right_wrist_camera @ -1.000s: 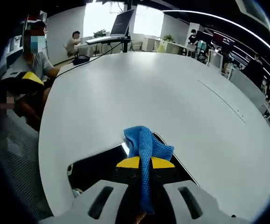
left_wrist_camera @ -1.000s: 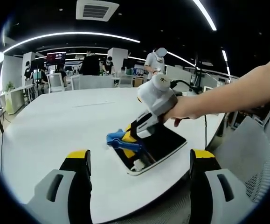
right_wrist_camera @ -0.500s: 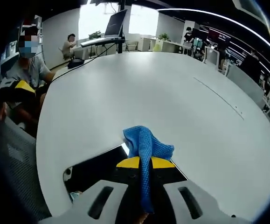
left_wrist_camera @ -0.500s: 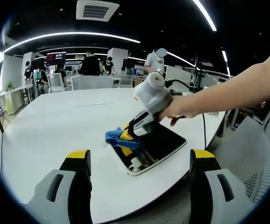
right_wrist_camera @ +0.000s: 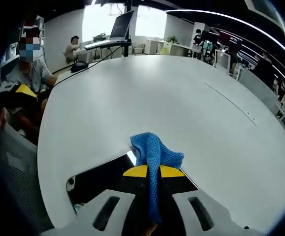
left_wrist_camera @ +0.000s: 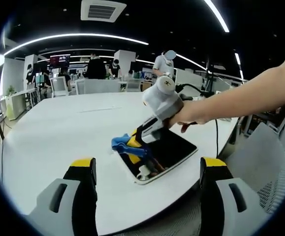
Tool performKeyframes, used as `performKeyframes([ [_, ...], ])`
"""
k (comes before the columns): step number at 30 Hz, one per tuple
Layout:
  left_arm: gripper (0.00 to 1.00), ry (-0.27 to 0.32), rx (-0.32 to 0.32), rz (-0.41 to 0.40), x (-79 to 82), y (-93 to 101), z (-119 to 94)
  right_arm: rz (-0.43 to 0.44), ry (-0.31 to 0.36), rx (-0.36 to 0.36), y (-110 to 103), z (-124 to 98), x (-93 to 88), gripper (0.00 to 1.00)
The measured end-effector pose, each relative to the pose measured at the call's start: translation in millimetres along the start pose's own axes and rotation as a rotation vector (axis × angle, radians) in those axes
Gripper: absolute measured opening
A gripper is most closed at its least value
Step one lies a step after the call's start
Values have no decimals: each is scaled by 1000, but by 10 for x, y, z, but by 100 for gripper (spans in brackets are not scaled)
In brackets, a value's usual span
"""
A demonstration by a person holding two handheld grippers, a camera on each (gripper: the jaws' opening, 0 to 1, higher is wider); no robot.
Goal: Wipe the mirror surface with the cleaning cloth until all visible marks leave the cleaned area.
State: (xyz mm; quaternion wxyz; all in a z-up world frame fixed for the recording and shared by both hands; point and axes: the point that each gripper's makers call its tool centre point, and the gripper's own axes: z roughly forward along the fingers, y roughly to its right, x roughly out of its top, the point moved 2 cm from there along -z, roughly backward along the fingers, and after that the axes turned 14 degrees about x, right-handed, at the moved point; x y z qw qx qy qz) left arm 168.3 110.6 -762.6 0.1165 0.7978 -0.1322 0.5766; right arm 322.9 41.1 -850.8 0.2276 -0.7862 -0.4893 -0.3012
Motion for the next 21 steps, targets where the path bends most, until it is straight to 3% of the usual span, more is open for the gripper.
performKeyframes([
  [21,85,-2,3,3,8,-2,5,30,32,-48,92,-159,-148,1],
])
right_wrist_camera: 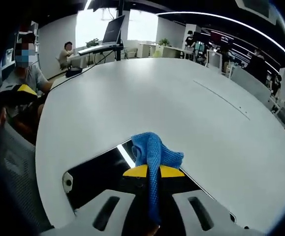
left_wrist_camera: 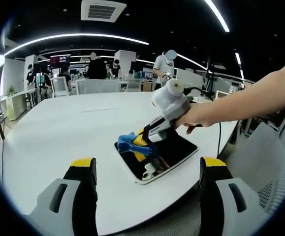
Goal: Wipe the mirror surface with the cleaning cloth until all visible marks leave the cleaned area.
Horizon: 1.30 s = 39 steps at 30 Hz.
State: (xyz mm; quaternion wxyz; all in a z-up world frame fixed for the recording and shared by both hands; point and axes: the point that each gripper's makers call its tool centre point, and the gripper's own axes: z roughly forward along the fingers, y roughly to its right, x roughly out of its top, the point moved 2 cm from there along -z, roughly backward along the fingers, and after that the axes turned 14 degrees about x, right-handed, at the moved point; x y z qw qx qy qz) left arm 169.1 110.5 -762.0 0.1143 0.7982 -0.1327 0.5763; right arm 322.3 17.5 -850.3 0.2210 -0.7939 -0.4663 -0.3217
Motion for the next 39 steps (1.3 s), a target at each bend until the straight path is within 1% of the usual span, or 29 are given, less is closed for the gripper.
performKeyframes([
  [3,85,-3,-1,0,-3,0,1,19,1,-4,26,-29,-24,1],
  [8,85,4,4,2,7,-12,-2,28,4,-16,17,-23,-20,1],
  [9,85,8,5,0,12,-15,-4,45,12,-16,16,-22,-23,1],
  [20,84,4,1,-1,4,-14,-7,91,45,-31,-1,-23,-29,0],
  [26,84,6,1,-3,6,-13,-9,94,42,-41,8,-17,-34,0],
  [39,84,-6,1,-1,-16,-4,-6,79,41,-27,-130,-53,-81,0],
])
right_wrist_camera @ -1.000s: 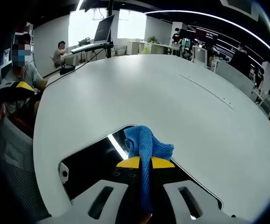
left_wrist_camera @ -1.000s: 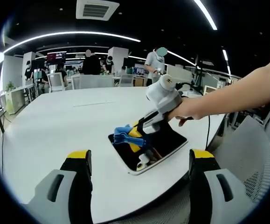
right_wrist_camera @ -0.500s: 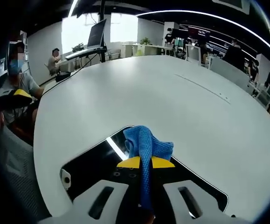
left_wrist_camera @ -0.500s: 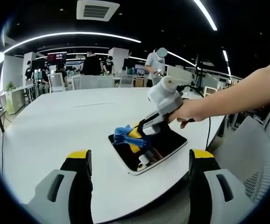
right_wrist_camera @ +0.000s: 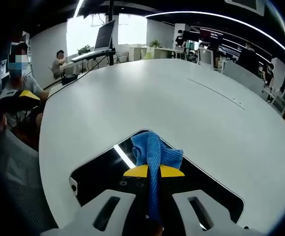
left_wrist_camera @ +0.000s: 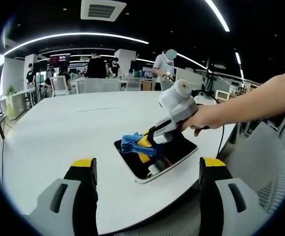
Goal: Wipe the mirror surface with the cleaning cloth until all visible marks leave the cleaned area.
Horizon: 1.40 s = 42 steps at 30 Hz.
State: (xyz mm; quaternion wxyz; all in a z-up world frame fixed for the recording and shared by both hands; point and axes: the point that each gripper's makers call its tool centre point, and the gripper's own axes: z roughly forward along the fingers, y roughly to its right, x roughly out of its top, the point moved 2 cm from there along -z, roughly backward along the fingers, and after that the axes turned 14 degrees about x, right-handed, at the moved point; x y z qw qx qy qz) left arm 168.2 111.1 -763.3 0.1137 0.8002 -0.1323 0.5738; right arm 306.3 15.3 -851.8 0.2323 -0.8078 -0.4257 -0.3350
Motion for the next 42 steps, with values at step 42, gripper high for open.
performKeyframes([
  [42,84,-18,5,6,-27,-2,-12,-8,-6,93,-495,-177,-194,0],
])
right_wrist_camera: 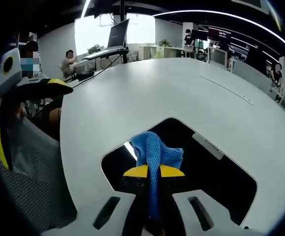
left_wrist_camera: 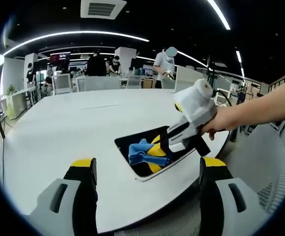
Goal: Wipe the mirror surface with the cleaning cloth until all visible marks leave the cleaned area.
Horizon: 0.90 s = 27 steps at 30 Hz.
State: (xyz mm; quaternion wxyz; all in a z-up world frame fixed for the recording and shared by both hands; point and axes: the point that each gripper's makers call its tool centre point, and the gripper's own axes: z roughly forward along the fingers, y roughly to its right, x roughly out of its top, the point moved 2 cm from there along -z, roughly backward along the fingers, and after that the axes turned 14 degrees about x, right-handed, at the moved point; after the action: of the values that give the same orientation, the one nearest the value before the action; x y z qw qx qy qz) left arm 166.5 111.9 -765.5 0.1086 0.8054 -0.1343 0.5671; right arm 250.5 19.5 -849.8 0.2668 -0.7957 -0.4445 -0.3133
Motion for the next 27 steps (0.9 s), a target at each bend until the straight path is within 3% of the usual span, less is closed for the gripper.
performKeyframes([
  [27,85,0,-4,3,-4,12,-2,6,4,35,-247,-66,-138,0],
])
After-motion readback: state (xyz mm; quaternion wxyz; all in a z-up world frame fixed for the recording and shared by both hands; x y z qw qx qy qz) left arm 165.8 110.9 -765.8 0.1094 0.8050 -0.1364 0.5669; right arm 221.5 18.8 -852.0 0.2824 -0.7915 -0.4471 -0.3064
